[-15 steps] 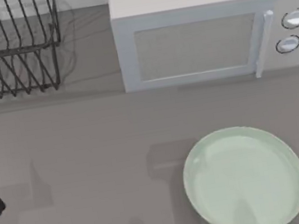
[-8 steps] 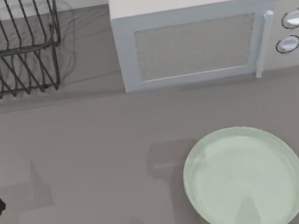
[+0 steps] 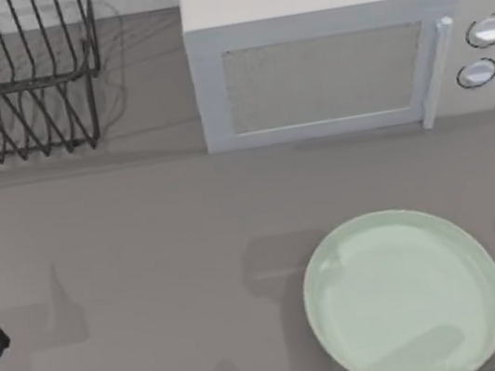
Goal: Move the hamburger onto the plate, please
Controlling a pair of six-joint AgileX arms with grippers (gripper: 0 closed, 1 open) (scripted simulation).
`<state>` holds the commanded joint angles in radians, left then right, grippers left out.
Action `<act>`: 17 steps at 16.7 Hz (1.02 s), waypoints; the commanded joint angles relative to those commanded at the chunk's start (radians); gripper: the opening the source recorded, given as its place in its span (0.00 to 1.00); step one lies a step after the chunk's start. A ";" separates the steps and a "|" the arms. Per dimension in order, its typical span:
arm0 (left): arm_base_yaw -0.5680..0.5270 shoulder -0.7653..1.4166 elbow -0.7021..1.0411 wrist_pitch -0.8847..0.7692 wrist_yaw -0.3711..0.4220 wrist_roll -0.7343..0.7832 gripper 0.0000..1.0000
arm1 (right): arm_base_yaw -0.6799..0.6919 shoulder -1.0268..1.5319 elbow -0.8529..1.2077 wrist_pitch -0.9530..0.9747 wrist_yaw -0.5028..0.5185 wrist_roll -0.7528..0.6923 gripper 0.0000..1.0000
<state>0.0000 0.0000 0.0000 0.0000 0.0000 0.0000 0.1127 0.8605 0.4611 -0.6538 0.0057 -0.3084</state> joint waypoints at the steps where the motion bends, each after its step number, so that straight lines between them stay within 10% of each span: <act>1: 0.000 0.000 0.000 0.000 0.000 0.000 1.00 | 0.010 0.082 0.041 -0.060 0.000 -0.028 1.00; 17: 0.000 0.000 0.000 0.000 0.000 0.000 1.00 | 0.061 0.462 0.242 -0.298 0.002 -0.169 1.00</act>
<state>0.0000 0.0000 0.0000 0.0000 0.0000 0.0000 0.1739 1.3230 0.7029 -0.9513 0.0074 -0.4772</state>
